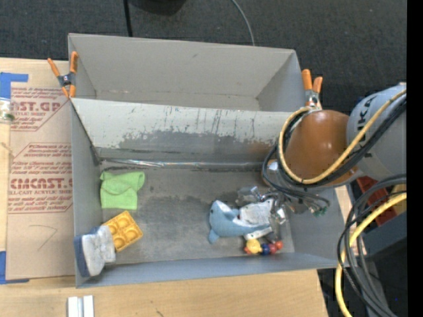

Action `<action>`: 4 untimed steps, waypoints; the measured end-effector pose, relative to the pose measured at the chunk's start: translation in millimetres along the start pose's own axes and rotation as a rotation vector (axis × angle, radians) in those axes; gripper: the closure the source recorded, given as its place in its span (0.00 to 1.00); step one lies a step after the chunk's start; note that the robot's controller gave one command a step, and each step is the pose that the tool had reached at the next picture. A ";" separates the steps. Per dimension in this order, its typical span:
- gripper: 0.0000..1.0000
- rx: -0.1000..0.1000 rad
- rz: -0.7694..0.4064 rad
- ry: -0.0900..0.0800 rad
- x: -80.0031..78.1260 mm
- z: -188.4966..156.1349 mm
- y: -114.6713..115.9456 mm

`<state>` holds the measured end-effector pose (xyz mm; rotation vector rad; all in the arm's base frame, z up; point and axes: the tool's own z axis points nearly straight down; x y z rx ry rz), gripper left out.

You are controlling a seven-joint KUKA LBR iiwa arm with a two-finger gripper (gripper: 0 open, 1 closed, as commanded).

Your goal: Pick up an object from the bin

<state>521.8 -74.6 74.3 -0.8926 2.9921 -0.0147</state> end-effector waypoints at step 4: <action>1.00 0.000 0.000 0.000 -0.2 -0.2 0.0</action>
Offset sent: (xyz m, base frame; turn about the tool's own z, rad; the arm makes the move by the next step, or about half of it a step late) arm 0.0000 0.0000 0.0000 0.0000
